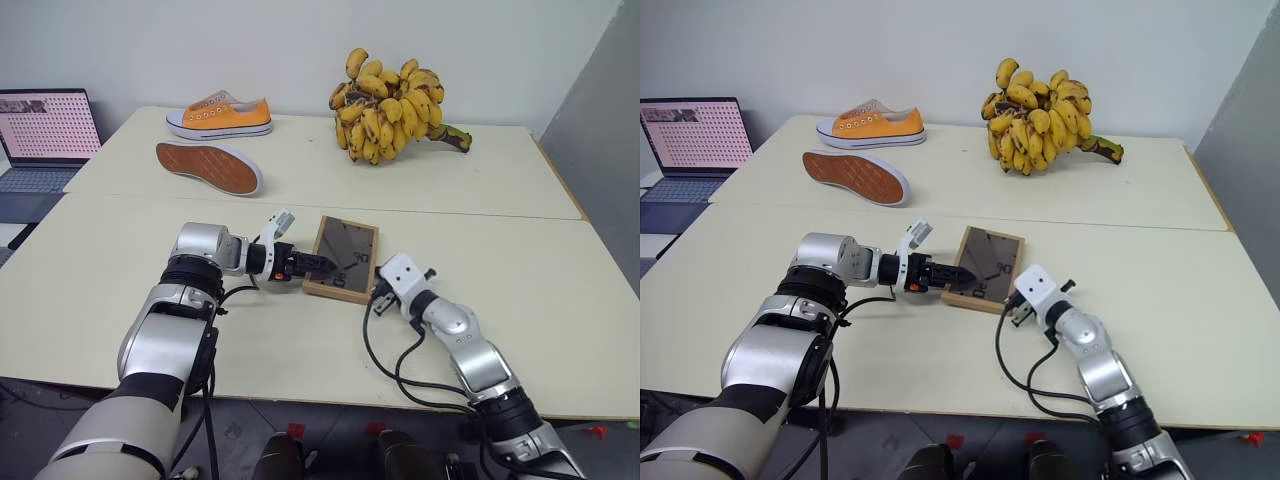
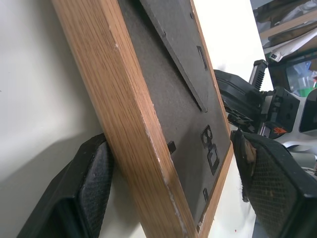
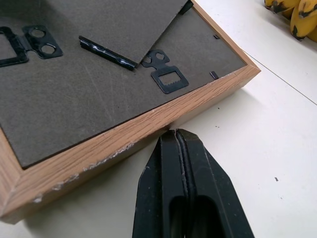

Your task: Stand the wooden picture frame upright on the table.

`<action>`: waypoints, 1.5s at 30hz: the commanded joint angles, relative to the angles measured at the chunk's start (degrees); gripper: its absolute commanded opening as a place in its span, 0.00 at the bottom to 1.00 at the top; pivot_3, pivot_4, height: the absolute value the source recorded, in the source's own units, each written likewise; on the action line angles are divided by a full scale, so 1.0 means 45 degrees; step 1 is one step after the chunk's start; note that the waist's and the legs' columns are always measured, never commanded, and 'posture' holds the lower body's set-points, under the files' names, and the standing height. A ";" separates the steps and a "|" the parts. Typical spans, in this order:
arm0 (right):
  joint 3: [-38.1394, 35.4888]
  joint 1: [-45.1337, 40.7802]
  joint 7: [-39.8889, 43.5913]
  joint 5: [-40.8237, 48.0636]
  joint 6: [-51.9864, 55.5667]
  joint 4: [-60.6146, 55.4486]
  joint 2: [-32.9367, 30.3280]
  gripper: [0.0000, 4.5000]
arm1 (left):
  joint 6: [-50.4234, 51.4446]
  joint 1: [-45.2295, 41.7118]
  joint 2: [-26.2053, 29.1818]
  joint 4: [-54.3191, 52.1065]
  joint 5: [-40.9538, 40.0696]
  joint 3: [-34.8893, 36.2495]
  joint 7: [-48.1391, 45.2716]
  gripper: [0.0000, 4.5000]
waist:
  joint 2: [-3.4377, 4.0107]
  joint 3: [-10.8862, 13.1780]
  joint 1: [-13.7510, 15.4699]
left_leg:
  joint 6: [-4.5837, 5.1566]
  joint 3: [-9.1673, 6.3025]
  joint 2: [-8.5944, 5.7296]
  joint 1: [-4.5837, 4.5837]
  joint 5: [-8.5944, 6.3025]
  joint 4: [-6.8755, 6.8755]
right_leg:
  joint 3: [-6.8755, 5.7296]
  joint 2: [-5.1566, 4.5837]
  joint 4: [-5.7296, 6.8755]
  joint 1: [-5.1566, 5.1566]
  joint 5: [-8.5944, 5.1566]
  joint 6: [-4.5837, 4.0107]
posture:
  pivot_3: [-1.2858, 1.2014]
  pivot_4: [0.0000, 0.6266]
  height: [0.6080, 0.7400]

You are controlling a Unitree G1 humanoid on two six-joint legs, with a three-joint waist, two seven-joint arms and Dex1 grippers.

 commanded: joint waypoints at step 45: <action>-0.7078 -0.5472 -0.0347 0.9033 1.0890 -0.8567 -0.1218 0.56 | -0.0120 0.1244 0.0106 -0.8144 -0.3107 0.2372 0.0457 0.29 | 0.0065 0.0043 -0.0106 | -0.0002 -0.0028 0.0011 -0.0128 0.0006 0.0018 | -0.0017 0.0007 0.0046 -0.0126 0.0002 -0.0013 | 0.52 0.24 1.00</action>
